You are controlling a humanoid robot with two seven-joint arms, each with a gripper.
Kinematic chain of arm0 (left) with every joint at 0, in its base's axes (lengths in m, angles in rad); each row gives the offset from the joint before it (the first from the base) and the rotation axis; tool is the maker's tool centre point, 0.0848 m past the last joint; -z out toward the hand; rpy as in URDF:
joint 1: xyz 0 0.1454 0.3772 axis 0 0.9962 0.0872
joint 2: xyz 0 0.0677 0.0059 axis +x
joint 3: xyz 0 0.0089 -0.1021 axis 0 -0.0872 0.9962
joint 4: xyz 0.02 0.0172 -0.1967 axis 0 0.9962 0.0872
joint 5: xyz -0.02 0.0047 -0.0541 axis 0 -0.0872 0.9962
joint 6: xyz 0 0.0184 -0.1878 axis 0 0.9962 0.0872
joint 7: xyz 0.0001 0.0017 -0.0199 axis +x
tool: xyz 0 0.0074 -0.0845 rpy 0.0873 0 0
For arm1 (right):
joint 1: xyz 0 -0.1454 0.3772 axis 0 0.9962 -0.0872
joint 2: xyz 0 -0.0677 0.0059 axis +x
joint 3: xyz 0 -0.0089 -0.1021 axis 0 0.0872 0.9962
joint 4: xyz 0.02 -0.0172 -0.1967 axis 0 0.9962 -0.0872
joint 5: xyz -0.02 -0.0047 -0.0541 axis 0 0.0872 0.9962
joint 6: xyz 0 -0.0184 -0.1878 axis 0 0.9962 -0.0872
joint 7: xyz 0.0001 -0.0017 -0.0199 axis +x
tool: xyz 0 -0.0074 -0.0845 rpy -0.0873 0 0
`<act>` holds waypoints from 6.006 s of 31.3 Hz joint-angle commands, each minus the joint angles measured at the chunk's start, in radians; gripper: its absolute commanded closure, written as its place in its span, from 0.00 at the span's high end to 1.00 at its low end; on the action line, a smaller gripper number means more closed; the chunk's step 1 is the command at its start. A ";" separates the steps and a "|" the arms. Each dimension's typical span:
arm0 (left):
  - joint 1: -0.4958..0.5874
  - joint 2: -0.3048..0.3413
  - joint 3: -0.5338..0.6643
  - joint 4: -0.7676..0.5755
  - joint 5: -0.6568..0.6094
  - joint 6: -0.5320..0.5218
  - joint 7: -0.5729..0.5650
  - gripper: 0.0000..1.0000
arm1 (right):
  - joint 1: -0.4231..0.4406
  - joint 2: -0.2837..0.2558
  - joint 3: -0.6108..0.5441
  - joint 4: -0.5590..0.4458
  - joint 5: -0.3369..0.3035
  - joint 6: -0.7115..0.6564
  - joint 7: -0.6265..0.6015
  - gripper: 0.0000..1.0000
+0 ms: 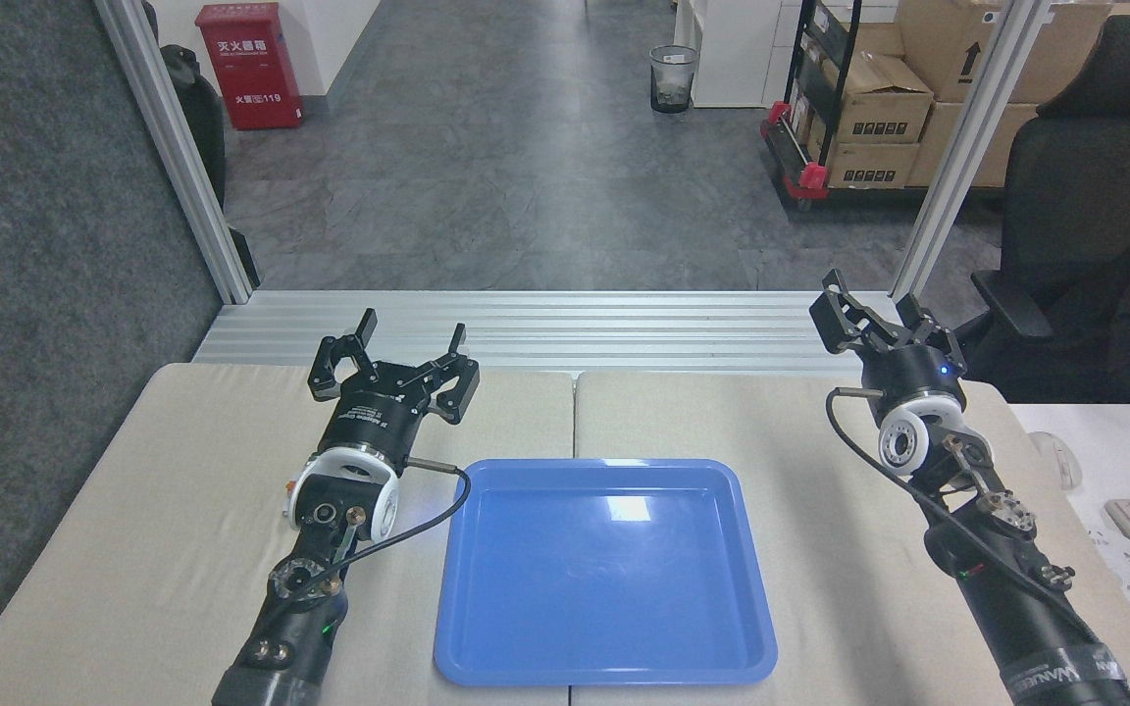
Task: Pick up switch part and place in tray
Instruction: 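Move the open left gripper down and back toward the table surface, then lower the left gripper onto the small white-and-orange switch part, then close the left gripper around the switch part, then lift the switch part and carry it over the blue tray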
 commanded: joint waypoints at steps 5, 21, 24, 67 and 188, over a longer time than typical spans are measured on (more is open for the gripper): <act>0.001 0.130 0.007 0.175 0.037 0.001 -0.015 1.00 | 0.000 0.000 0.000 0.000 0.000 0.000 0.000 0.99; 0.108 0.225 0.004 0.210 0.054 -0.041 0.002 1.00 | 0.000 0.000 0.000 0.000 0.000 0.000 0.000 0.99; 0.081 0.242 0.004 0.261 0.054 -0.041 0.023 1.00 | 0.000 0.000 0.000 0.000 0.000 0.000 0.000 0.99; 0.053 0.245 -0.036 0.459 0.087 -0.123 0.027 1.00 | 0.000 0.000 0.000 0.000 0.000 0.000 0.000 0.99; 0.176 0.107 -0.314 -0.063 -0.149 -0.605 -0.217 0.16 | 0.001 0.000 0.000 0.000 0.000 0.000 0.000 0.99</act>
